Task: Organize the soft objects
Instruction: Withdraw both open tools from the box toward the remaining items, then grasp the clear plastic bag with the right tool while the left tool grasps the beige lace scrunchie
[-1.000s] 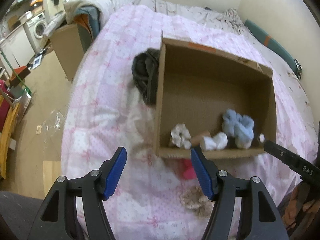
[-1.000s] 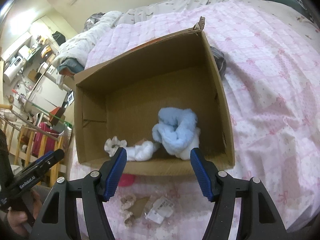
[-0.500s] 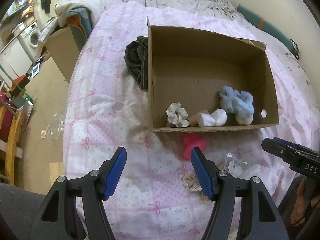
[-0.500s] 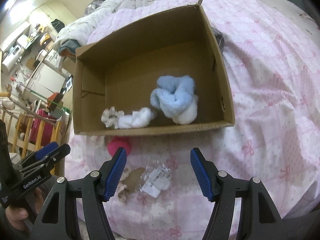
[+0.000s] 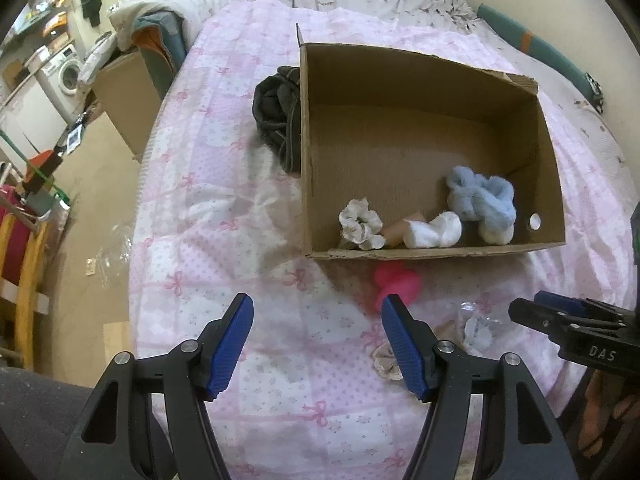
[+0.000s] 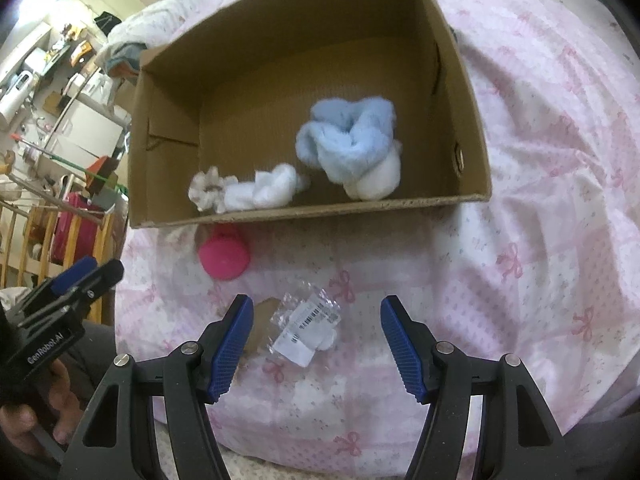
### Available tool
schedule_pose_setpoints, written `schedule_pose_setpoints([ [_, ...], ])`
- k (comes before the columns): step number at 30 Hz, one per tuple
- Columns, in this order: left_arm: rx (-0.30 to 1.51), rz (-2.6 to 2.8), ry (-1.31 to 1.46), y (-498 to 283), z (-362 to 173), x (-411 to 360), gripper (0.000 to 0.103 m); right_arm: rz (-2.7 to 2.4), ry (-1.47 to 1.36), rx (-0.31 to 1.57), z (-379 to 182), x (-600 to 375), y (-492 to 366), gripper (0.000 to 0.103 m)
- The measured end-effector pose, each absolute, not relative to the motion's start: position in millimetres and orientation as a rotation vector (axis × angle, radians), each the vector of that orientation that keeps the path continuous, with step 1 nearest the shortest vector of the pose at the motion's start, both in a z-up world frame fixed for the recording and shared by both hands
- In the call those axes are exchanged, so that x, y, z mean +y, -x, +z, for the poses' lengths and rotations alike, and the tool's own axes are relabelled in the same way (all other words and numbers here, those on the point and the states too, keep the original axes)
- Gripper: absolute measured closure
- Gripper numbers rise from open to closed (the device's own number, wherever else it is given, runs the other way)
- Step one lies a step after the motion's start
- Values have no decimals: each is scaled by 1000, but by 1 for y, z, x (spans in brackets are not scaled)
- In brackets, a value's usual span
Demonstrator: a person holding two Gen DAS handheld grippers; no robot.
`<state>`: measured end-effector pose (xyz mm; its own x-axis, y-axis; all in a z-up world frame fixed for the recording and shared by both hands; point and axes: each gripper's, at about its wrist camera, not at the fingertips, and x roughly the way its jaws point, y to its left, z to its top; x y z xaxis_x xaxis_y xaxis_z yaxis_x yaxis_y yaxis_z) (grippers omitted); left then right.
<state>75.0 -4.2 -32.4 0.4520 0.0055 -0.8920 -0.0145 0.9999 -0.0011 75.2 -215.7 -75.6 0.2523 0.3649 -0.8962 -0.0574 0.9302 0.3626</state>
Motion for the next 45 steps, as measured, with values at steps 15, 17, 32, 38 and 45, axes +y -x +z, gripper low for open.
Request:
schedule_pose_setpoints([
  [15,1169,13,89,-83,-45,7,39,269,-319,1383,-100,-221,-88,43],
  [17,1175,16,100,-84,-46,9,39,269,-272,1413,-109,-212,-88,43],
  [32,1244,-13,96,-83,-63,2,39,347,-101,1483,-134,-173,-90,74],
  [38,1349,-132,145,-83,-87,-16,39,287,-200,1388,-106,-203,-83,75],
  [45,1405,-287,80,-81,-104,-56,39,254,-258,1364,-103,-218,-86,75],
])
